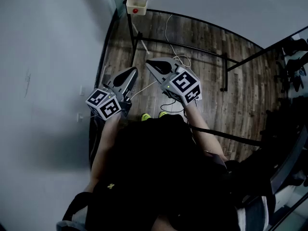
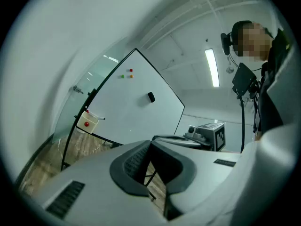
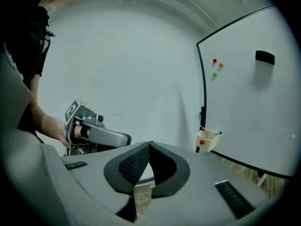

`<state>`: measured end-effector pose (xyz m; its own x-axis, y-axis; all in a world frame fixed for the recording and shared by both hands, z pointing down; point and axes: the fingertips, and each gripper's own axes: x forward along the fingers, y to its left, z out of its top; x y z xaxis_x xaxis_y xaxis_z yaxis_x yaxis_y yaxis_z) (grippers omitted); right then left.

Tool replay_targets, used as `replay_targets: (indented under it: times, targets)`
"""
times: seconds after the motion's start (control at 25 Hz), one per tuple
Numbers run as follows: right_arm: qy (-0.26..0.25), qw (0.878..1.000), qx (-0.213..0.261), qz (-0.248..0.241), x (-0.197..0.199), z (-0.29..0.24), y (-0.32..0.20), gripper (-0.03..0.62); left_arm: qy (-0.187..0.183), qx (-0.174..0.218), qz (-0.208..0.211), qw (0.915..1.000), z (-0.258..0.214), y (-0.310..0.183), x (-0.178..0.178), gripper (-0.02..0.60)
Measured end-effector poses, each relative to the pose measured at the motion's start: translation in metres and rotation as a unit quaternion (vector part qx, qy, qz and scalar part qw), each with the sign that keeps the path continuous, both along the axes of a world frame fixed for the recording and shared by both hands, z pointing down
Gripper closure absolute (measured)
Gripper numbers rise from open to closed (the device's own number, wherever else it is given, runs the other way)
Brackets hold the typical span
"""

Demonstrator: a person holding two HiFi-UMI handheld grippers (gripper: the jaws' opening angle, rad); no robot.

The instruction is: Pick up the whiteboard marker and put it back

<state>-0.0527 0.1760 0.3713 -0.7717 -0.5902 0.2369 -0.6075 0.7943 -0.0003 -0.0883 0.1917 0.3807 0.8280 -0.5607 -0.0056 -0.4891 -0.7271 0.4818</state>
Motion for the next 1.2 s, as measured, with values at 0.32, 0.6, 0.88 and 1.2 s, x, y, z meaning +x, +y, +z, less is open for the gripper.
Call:
replay_targets:
  times: [0.32,0.6,0.88,1.2]
  targets:
    - [-0.009,1.000,-0.002,0.001,0.000,-0.004,-0.001,0.589,-0.026,0.026,0.003,0.9993,-0.005,-0.002,-0.001,0.568]
    - [-0.011,1.000,-0.005,0.007,0.000,-0.001,-0.001,0.589,-0.052,0.075,0.001,0.9959,-0.013,-0.003,-0.008,0.568]
    - [-0.009,1.000,-0.023,0.017,0.011,0.008,0.001,0.589,-0.068,0.071,0.008,0.9951,-0.004,0.000,-0.004,0.568]
    - [-0.003,0.999,-0.039,0.025,0.032,0.022,-0.016,0.589,-0.063,0.057,0.003,0.9964,0.007,-0.012,0.009,0.566]
